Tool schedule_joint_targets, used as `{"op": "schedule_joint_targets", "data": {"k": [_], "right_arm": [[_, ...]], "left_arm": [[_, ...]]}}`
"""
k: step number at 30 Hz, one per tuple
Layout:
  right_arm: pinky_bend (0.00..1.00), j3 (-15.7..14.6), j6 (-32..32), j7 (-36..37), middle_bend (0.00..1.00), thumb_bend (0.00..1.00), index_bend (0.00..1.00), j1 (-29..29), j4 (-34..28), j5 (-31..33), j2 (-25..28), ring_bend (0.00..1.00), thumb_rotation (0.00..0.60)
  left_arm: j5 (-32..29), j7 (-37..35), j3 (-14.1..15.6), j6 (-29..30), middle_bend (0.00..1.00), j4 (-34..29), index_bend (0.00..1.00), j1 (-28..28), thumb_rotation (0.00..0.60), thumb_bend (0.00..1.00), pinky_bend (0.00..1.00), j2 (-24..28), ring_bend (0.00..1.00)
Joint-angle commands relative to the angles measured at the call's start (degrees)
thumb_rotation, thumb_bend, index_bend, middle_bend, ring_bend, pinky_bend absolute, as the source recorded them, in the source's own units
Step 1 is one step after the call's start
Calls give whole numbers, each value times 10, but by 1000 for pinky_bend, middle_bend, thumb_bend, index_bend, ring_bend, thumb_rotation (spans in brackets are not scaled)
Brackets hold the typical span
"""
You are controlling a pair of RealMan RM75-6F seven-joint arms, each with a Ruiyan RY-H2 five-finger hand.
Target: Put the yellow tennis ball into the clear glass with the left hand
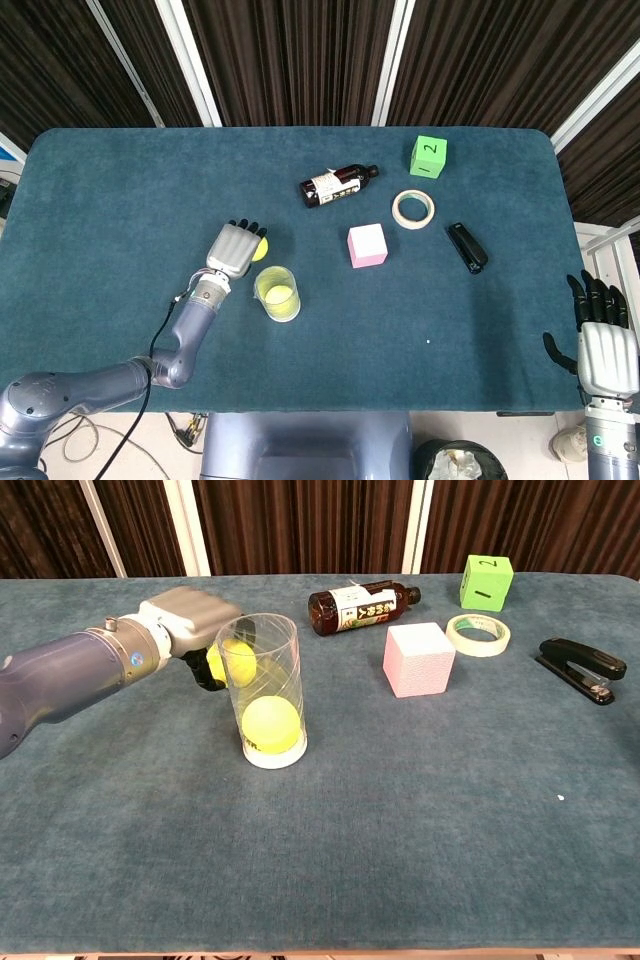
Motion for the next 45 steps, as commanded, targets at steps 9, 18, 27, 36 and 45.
{"op": "schedule_joint_targets", "data": {"k": [9,18,27,36,45], "right_arm": [[0,0,-1,1,0,353,90,-1,-3,2,2,0,600],[0,0,-2,1,0,352,90,-1,-4,2,2,0,600],[0,0,-1,4,0,352,90,-2,-6,2,3,0,600],[0,-2,-4,0,0,352,90,-1,-6,2,0,0,600],[0,-2,-2,-3,0,351,90,0,-7,0,-3,0,600]], "left_arm": [[-37,54,-1,2,402,-10,364,4,600,297,527,4,352],[-1,34,1,22,499,10,423,10,600,382,662,-2,464],[42,-6,-6,42,514,-14,436,19,600,384,683,23,480],[127,-57,-36,124,514,-212,440,45,600,384,683,169,480],[176,-31,-45,168,513,-430,440,76,600,383,683,315,480]]}}
